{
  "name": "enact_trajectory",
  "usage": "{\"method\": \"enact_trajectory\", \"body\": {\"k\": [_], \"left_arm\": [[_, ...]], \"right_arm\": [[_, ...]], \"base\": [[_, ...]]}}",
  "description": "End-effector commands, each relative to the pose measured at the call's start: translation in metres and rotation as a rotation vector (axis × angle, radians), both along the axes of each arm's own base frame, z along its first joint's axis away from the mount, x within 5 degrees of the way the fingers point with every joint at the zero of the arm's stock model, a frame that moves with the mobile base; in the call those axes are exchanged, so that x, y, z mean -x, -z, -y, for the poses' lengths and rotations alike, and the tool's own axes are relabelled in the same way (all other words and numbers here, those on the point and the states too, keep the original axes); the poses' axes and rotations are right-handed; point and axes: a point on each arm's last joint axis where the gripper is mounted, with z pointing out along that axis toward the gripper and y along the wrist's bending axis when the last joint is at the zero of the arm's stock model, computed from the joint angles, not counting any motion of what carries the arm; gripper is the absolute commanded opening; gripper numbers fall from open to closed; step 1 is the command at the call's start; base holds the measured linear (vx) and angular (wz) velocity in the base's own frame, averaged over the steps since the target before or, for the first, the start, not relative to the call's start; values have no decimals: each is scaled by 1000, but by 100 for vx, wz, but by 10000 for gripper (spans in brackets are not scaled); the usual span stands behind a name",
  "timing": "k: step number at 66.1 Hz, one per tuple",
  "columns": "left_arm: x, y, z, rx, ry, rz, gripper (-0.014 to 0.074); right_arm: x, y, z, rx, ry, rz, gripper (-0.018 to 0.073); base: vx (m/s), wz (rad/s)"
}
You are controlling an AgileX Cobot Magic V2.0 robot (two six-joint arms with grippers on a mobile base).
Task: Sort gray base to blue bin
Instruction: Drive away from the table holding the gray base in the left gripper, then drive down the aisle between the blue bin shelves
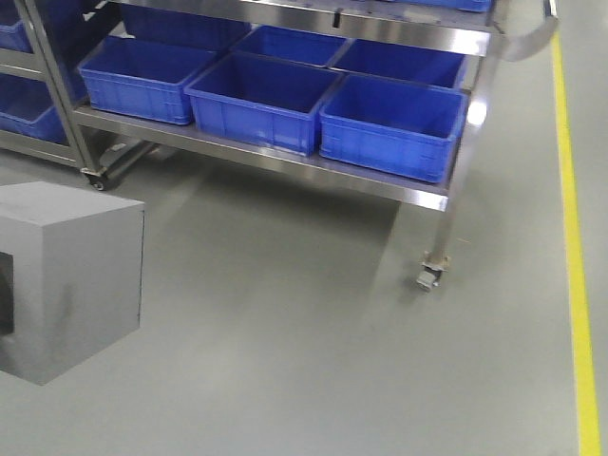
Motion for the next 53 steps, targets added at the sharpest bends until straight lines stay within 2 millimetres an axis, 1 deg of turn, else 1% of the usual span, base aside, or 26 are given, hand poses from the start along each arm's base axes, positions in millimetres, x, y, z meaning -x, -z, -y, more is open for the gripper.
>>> {"method": "enact_trajectory", "body": {"k": [1,21,53], "left_arm": [[2,-20,-2,67,-6,121,-6],[2,-20,-2,67,-6,121,-6],[2,-20,-2,68,-6,120,-6]], "right_arm": [[-2,-5,0,18,2,52,-5],[-2,-5,0,18,2,52,-5],[-2,-5,0,18,2,52,-5]], "base": [[35,26],[33,43],[30,66]]}}
